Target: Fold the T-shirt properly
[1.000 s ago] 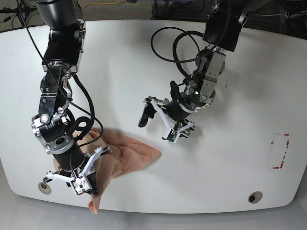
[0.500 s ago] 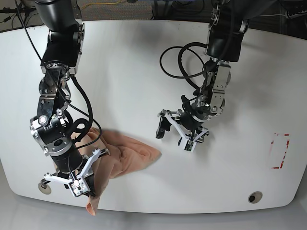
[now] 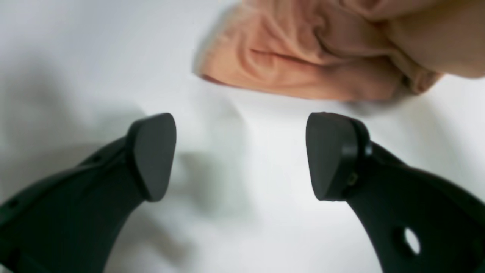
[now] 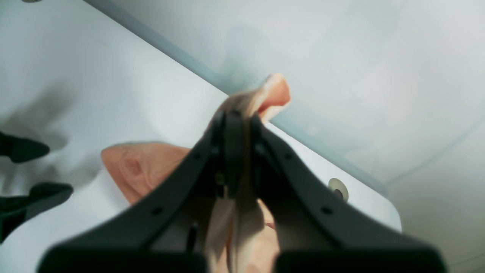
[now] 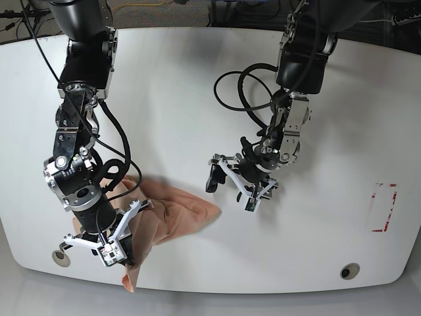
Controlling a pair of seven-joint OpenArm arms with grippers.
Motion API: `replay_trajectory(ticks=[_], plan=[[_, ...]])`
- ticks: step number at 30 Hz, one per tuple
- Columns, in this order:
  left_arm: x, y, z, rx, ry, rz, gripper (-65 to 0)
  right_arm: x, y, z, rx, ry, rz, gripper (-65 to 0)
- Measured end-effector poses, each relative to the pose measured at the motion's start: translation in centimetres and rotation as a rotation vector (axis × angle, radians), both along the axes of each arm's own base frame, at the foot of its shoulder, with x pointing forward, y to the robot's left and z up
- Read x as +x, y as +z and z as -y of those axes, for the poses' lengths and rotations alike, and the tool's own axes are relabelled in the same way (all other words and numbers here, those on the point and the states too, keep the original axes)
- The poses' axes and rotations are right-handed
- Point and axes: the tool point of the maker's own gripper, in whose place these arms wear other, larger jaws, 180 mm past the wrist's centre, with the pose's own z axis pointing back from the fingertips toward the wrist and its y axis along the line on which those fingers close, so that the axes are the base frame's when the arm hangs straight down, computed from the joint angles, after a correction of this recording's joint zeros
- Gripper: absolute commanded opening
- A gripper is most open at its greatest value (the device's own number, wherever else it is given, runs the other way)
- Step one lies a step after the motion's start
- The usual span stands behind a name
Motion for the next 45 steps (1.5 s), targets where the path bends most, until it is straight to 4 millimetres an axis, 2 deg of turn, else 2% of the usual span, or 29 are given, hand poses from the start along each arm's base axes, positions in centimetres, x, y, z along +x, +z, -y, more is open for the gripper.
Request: replay_trajectory(ticks=[4, 10, 15, 19, 22, 26, 32, 45], plan=[[0.3, 0.4, 0.8, -0.022, -0.003, 0.008, -15.1, 0.0, -0.1, 0.0, 0.002, 0.001, -0.002, -65.0], [-0.6, 0.0, 4.0, -0.027, -0.07, -0.003, -15.3, 0.0, -0.1, -0.1, 0.003, 0.002, -0.001, -65.0], [-1.3, -0.5, 5.8, -0.018, -0.119, -0.01, -15.4, 0.0, -0.1, -0.2, 0.005, 0.004, -0.001, -65.0], [-0.9, -0.6, 7.4, 0.035, -0.169, 0.021, -15.7, 0.0, 0.0, -0.1, 0.002, 0.002, 0.0, -65.0], [-0.2, 0.1, 8.3, 0.017, -0.174, 0.037, -15.8, 0.1, 0.3, -0.2, 0.002, 0.004, 0.006, -65.0], [0.6, -0.3, 7.7, 0.023, -0.14, 0.039, -15.6, 0.1, 0.3, -0.1, -0.002, 0.002, 0.006, -65.0], [2.6, -1.7, 4.2, 0.067, -0.009, 0.016, -15.9, 0.1, 0.2, 0.0, -0.004, 0.002, 0.001, -65.0], [5.9, 0.7, 3.3, 0.072, 0.052, 0.079, -15.4, 0.1, 0.2, 0.0, -0.003, 0.0, 0.001, -65.0]])
